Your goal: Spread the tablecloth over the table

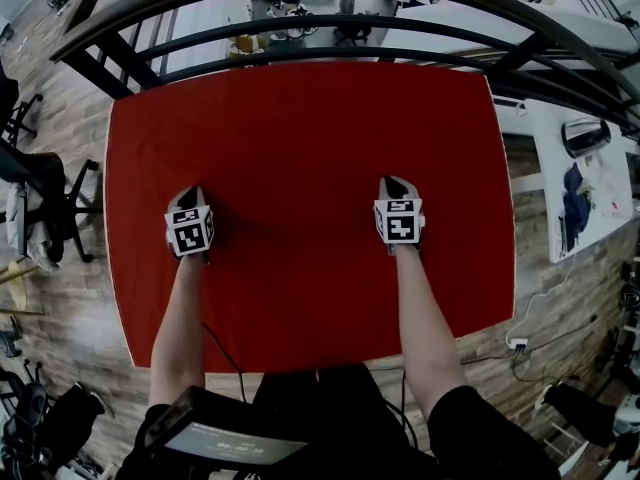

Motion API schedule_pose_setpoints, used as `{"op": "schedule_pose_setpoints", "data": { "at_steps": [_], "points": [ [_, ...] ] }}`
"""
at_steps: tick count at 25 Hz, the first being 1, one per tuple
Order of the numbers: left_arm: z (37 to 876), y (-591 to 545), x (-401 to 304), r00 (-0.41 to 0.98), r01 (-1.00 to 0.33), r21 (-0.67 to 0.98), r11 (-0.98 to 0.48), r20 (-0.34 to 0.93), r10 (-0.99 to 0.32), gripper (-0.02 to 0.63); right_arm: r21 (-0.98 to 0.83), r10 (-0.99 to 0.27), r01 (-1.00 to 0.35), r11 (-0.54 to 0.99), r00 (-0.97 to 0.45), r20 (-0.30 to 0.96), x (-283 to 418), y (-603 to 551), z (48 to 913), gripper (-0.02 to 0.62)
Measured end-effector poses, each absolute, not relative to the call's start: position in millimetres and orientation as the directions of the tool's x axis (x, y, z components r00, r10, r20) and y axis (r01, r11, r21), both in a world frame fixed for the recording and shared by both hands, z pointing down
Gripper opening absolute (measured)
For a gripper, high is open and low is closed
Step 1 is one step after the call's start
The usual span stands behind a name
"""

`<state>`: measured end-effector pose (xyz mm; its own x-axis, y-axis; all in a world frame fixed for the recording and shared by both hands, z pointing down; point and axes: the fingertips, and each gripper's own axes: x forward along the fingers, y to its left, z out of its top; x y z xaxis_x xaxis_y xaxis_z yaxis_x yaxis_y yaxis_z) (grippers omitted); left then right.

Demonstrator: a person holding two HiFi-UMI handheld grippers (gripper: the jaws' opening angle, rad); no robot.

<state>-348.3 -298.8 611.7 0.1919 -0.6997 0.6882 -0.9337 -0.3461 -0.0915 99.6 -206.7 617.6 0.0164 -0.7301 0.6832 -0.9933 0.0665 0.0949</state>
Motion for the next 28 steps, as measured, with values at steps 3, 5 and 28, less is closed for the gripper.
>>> {"op": "schedule_pose_setpoints", "data": {
  "at_steps": [3, 5, 28],
  "points": [
    [614, -298, -344, 0.206, -0.929, -0.086, -0.359, 0.685, -0.698, 0.005, 0.12, -0.735, -0.991, 0.062, 0.036, 0.677, 104, -206, 617, 0.009],
    [616, -297, -348, 0.207, -0.93, -0.082, -0.357, 0.686, -0.698, 0.004, 0.115, -0.733, -0.992, 0.058, 0.036, 0.68, 100, -206, 619, 0.009],
    [609, -301, -379, 0.198, -0.933, -0.091, -0.349, 0.679, -0.707, 0.006, 0.101, -0.758, -0.993, 0.064, 0.018, 0.652, 71, -216, 612, 0.009]
  ]
}}
